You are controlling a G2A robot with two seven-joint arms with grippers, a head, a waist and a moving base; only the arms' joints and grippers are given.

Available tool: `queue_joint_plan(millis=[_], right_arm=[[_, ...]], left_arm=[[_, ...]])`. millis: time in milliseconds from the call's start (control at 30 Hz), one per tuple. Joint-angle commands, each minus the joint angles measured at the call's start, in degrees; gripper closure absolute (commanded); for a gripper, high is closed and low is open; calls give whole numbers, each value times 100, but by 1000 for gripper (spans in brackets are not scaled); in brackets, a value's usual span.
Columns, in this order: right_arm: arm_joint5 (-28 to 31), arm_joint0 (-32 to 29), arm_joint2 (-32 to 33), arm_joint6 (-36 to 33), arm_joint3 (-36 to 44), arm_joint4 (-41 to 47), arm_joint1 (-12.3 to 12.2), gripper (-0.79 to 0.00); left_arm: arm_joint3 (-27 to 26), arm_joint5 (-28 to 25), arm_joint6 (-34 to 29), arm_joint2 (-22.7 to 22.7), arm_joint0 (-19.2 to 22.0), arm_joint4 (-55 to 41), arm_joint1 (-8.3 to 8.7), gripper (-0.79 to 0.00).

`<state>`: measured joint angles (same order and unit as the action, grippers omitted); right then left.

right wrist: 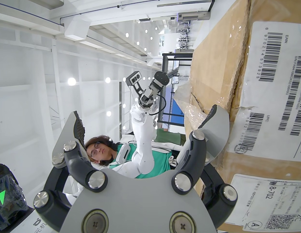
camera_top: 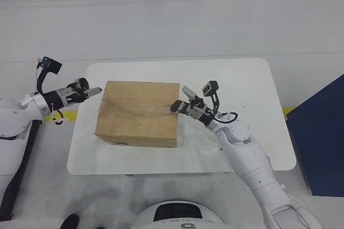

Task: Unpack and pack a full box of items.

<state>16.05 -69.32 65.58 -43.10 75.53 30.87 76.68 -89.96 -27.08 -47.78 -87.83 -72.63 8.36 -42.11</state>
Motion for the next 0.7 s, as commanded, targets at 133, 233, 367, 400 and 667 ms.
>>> queue_joint_plan(millis=[133,233,367,400,667], right_arm=[[0,0,0,0,0,0,0,-785],[0,0,0,0,0,0,0,-785],[0,0,0,0,0,0,0,-785],[0,0,0,0,0,0,0,-785],[0,0,0,0,0,0,0,-785]], left_arm=[[374,-226,446,-266,-75,186,10,-640],[557,-662,1132,-446,-250,544,2,-665],[699,-530,2617,-409,-493,2089,-62,-600],[751,-499,2835,-365,-500,2145,-84,-579],[773,373,3909,321,-241,4039,-229,-369]])
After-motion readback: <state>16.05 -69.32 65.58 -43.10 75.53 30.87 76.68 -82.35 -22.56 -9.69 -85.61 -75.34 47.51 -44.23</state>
